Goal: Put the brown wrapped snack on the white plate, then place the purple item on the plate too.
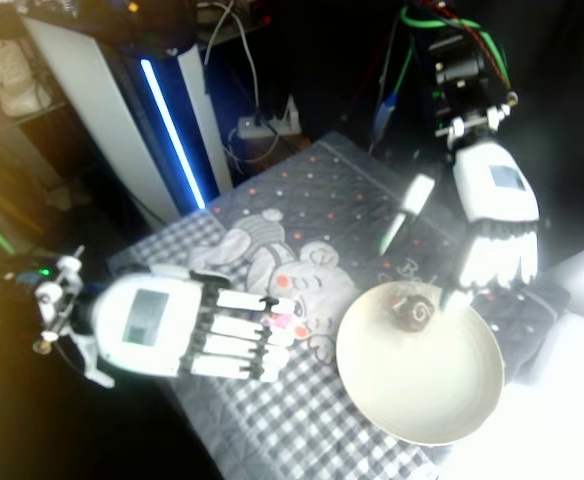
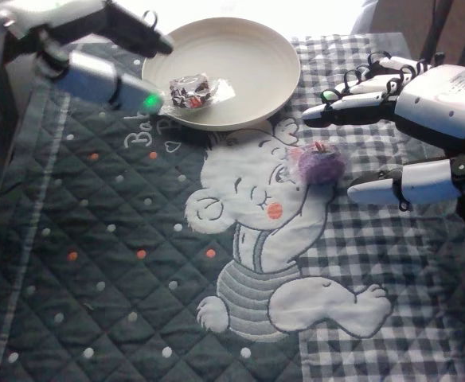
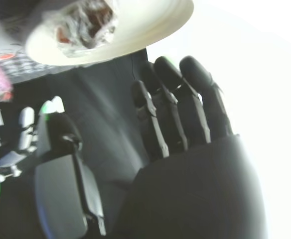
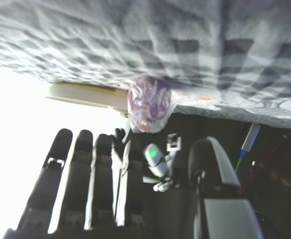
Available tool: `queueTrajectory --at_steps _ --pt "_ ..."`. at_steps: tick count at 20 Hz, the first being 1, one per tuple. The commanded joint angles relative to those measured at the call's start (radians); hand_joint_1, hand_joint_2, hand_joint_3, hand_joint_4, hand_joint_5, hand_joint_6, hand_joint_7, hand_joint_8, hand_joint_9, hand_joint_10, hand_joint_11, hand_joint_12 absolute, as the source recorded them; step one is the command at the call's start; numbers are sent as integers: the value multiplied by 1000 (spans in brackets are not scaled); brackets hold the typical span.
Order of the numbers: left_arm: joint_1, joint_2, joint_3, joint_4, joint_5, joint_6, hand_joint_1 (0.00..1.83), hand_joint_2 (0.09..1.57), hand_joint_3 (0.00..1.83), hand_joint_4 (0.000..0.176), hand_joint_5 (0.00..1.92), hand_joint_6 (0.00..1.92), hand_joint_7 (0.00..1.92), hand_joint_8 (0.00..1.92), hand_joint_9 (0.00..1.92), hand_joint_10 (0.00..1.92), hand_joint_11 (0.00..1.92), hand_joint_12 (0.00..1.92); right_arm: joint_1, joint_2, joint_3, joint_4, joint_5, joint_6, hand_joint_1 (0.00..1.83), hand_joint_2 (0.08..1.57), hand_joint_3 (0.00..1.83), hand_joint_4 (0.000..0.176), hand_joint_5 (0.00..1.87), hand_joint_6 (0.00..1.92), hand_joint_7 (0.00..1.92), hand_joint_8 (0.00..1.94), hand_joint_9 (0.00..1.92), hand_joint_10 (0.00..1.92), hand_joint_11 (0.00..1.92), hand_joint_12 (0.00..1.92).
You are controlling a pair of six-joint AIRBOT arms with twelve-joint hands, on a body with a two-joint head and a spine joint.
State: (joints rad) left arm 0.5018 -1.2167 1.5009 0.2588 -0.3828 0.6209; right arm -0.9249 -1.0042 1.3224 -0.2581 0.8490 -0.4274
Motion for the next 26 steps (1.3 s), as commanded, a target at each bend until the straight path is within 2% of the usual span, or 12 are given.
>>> queueTrajectory --at_steps 1,3,4,6,8,11,14,18,20,24,25,26 --pt "3 18 -18 -19 -181 -25 705 941 0 31 709 4 709 8 648 68 35 1354 16 1 7 37 120 6 657 1074 0 145 373 0 352 0 344 3 0 953" --pt "82 106 -122 -42 -304 -46 702 925 0 46 728 6 755 22 707 99 24 1482 20 -1 12 41 120 6 663 1068 0 135 382 3 334 1 324 2 0 889" --pt "108 134 -150 -53 -334 -46 751 938 2 29 693 4 711 11 633 71 4 1278 23 -4 15 42 120 6 681 1053 0 140 376 1 320 0 295 1 0 834" --pt "180 200 -226 -91 -417 -46 645 975 5 36 685 2 708 10 642 93 0 1491 36 -13 26 43 117 6 742 1035 0 138 375 1 298 0 280 0 0 806" --pt "218 222 -253 -116 -456 -47 637 973 0 0 704 4 719 8 642 112 35 1468 47 -18 31 42 107 6 664 1023 0 56 426 5 342 4 355 13 0 1015" --pt "255 227 -265 -158 -497 -51 697 965 0 0 696 6 722 7 620 120 48 1429 60 -40 53 39 73 6 716 1002 0 32 496 7 400 6 415 13 0 1145" --pt "295 227 -268 -199 -529 -61 704 958 0 0 707 3 746 11 671 193 167 1400 62 -73 84 34 15 6 822 994 0 94 524 1 496 4 531 12 101 1111" --pt "333 223 -270 -222 -551 -87 798 930 0 0 729 5 758 9 664 198 171 1303 69 -128 130 33 -48 6 1027 976 0 0 741 6 774 10 806 37 398 1031" --pt "338 219 -271 -224 -551 -88 798 929 0 0 735 4 757 5 678 187 203 1273 73 -145 137 33 -50 6 1057 971 0 0 840 13 928 43 974 118 521 1307" --pt "347 211 -271 -229 -552 -88 811 913 0 0 775 1 785 5 691 276 234 1378 83 -160 143 31 -53 6 1052 949 1 0 993 12 1129 73 889 680 583 1372" --pt "352 209 -271 -234 -554 -88 792 913 0 0 749 0 774 1 664 283 216 1329 84 -167 147 31 -55 7 1108 1015 6 0 1123 542 1189 101 915 767 618 1372" --pt "357 208 -271 -236 -556 -90 761 917 0 0 749 1 778 2 667 280 227 1300 85 -168 148 31 -55 10 1228 1038 0 0 1140 590 1180 652 981 787 678 1387"
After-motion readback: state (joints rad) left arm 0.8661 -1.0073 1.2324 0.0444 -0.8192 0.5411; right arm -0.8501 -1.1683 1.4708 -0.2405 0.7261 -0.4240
